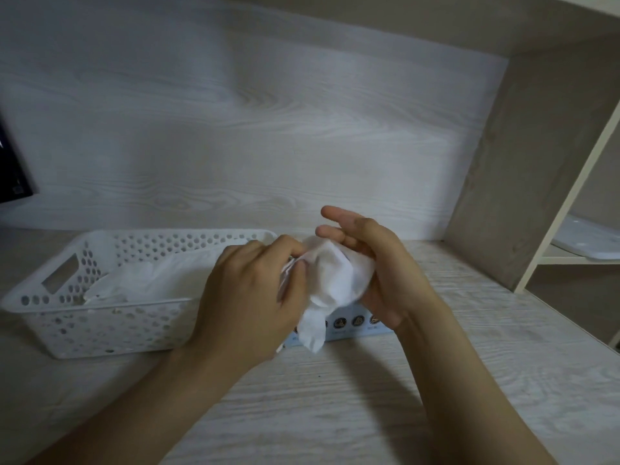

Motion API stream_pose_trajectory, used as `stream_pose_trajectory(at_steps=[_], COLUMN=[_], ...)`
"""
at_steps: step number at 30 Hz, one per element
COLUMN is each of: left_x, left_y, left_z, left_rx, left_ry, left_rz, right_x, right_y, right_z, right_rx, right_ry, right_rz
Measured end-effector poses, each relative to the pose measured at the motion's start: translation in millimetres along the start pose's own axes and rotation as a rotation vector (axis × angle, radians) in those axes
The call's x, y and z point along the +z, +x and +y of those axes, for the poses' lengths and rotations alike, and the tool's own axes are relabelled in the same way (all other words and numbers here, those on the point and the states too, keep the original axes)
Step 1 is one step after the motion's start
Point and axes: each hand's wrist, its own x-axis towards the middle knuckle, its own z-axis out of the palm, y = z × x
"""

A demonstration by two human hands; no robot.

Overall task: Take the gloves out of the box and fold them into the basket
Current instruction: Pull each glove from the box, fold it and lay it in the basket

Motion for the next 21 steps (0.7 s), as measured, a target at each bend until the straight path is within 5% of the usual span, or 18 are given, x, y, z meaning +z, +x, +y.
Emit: stream_pose_trajectory(at_steps=[5, 16, 21], left_x=[-1, -15, -13], left_y=[2, 2, 2], left_z=[3, 5, 3], left_rx=[-0.023, 0.029, 0.032], left_ry=[0.025, 0.139, 0.089], left_rz=[0.045, 0.035, -0.011], right_x=[-4, 0, -1], right_y=[2, 1, 3], right_z=[5, 9, 14], right_rx=[-0.108, -0.139, -0.471], right_ry=[0.009, -0.310, -0.567], right_rz=[-0.176, 0.209, 0.280])
